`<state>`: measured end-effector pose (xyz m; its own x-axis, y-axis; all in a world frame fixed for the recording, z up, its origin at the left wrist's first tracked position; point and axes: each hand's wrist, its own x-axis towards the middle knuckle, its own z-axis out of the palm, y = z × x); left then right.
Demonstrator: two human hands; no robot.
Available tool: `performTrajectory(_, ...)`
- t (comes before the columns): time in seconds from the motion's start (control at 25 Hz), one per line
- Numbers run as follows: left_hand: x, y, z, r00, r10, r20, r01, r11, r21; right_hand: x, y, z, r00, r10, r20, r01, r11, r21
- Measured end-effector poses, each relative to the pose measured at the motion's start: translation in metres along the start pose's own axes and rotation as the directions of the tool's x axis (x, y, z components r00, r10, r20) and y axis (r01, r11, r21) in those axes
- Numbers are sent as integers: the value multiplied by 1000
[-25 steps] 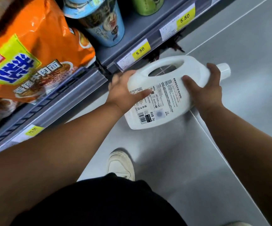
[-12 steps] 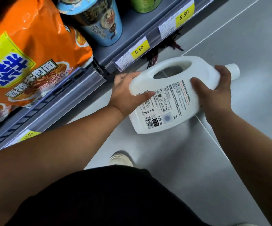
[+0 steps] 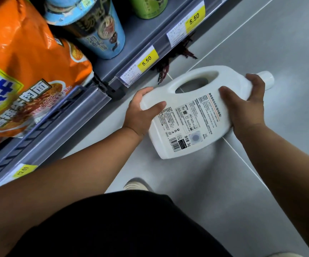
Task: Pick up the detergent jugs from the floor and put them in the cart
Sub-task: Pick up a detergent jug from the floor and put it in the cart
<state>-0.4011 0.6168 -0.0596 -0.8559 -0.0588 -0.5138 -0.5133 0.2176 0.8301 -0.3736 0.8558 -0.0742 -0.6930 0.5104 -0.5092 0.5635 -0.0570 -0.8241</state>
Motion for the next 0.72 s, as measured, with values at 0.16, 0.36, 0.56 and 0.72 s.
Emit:
performTrajectory(0.16, 4, -1, 5, 997, -41, -64, 36, 997, -70, -4, -2, 2, 999, 37, -36, -34, 997, 62)
performTrajectory(0.36, 6, 17, 23, 999, 24, -32, -28, 993, -111, -3, -19, -18, 998, 22, -62, -14, 991, 136)
performTrajectory(0.56, -23, 77, 38, 992, 119, 44, -111, 982, -152, -32, -68, -61, 992, -22, -126, 47, 978, 204)
performTrajectory(0.72, -76, 167, 34, 978, 189, 91, -176, 975, -134, -85, -146, -107, 982, -57, -181, 106, 955, 275)
